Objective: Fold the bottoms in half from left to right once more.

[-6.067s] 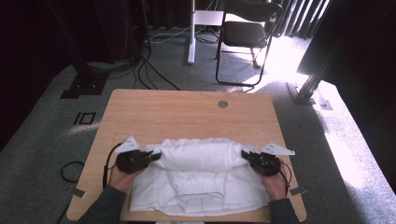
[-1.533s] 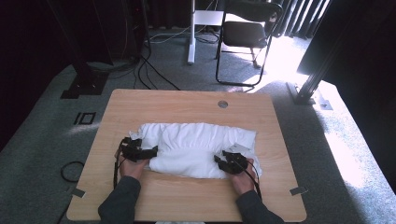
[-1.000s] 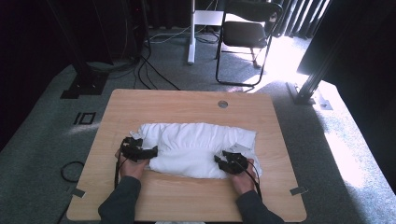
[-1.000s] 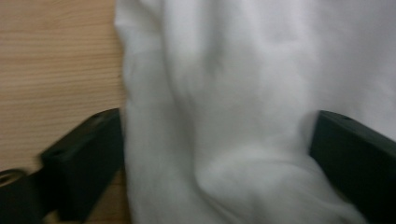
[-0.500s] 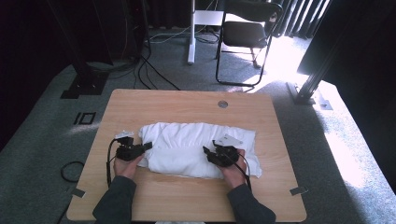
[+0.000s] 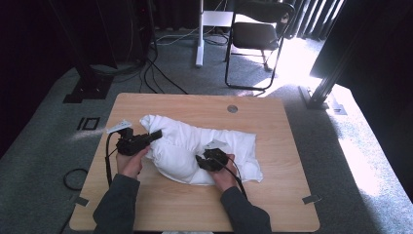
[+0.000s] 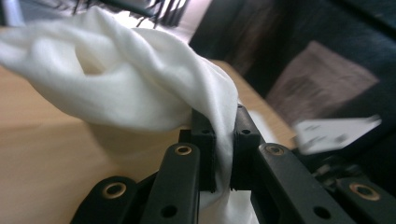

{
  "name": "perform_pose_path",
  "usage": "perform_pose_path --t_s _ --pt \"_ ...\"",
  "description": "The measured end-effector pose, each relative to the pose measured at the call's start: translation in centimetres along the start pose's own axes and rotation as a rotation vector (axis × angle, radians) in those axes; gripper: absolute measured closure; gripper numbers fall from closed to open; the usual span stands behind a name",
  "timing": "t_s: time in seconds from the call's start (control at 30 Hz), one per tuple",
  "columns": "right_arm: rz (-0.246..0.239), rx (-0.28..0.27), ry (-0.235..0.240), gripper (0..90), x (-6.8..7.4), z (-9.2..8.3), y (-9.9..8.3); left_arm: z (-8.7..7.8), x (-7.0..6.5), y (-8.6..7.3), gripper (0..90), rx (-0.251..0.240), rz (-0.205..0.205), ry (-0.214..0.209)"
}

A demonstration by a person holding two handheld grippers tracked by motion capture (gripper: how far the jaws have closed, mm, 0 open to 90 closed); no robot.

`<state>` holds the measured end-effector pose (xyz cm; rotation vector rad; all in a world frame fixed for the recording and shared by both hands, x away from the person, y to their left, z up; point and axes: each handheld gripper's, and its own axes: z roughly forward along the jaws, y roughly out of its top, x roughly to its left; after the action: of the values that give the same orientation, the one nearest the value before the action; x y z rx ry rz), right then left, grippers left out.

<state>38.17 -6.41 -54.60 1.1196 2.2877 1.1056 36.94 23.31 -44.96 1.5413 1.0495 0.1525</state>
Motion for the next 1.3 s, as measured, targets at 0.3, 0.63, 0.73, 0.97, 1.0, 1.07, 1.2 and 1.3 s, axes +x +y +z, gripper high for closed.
perform_pose_path --t_s 0.3,0.63,0.73,0.97,1.0,1.07,1.2,1.3 --pt "0.016 0.009 0.172 44.2 3.1 1.4 1.9 2.3 -2.9 1.3 84.7 -0.009 0.076 -0.067" --pt "-0.025 -0.007 0.054 35.2 -1.3 -2.8 -1.3 1.2 -3.2 1.7 84.6 -0.015 0.102 -0.036" --pt "0.0 0.008 0.079 35.4 -0.9 -1.6 -2.0 1.4 -3.7 1.8 84.6 -0.01 0.117 -0.046" --pt "-0.014 0.004 0.196 36.3 2.6 1.1 -0.6 3.0 -5.2 2.0 85.3 0.032 0.164 -0.056" --pt "-0.038 0.006 0.232 35.0 3.1 1.3 -0.4 3.3 -5.3 1.8 85.3 0.043 0.166 -0.054" --pt "-0.064 0.002 0.255 33.9 3.5 0.8 -0.1 3.9 -5.4 1.3 85.3 0.067 0.177 -0.058" --pt "-0.022 -0.114 0.219 34.4 0.4 -3.5 -0.8 5.2 -6.1 0.3 85.4 0.111 0.212 -0.067" --pt "0.061 -0.151 0.093 34.8 -3.9 -6.6 -1.9 6.2 -6.7 -0.4 85.4 0.138 0.235 -0.07"
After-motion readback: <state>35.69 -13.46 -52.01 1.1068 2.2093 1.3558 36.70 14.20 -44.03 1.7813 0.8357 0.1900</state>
